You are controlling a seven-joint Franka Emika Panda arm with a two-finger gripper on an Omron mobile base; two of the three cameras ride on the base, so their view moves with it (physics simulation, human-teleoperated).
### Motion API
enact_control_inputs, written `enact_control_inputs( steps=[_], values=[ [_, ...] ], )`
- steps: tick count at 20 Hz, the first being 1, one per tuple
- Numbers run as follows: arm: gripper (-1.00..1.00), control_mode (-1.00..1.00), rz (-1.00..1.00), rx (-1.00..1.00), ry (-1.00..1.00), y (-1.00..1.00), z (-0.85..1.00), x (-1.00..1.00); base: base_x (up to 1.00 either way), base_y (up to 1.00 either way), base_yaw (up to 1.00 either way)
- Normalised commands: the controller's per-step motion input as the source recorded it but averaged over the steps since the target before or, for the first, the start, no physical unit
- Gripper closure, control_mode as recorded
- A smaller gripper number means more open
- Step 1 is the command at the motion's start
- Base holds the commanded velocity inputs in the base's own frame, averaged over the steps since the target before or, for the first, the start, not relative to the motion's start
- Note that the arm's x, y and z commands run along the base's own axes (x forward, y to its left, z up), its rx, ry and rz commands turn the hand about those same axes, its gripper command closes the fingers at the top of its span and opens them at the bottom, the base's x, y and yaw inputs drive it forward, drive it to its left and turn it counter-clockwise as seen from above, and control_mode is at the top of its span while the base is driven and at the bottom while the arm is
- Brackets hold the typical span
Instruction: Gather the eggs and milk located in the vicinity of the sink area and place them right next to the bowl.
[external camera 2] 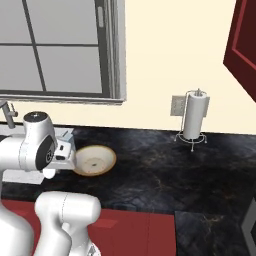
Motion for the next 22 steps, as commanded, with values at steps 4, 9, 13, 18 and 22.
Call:
enact_control_inputs(
  steps=[4,9,13,18,22],
  values=[
    [1.0,-1.0,0.0,0.0,0.0,0.0,0.0,0.0,0.0,0.0,0.0],
    [1.0,-1.0,0.0,0.0,0.01,-0.09,0.0,0.08,0.0,0.0,0.0],
    [1.0,-1.0,0.14,0.09,0.0,-0.79,-0.13,0.4,0.0,0.0,0.0],
    [1.0,-1.0,0.11,0.02,0.0,-0.84,-0.04,0.53,0.0,0.0,0.0],
    [1.0,-1.0,-0.02,0.0,0.05,-0.81,0.12,0.53,0.0,0.0,0.0]
  ],
)
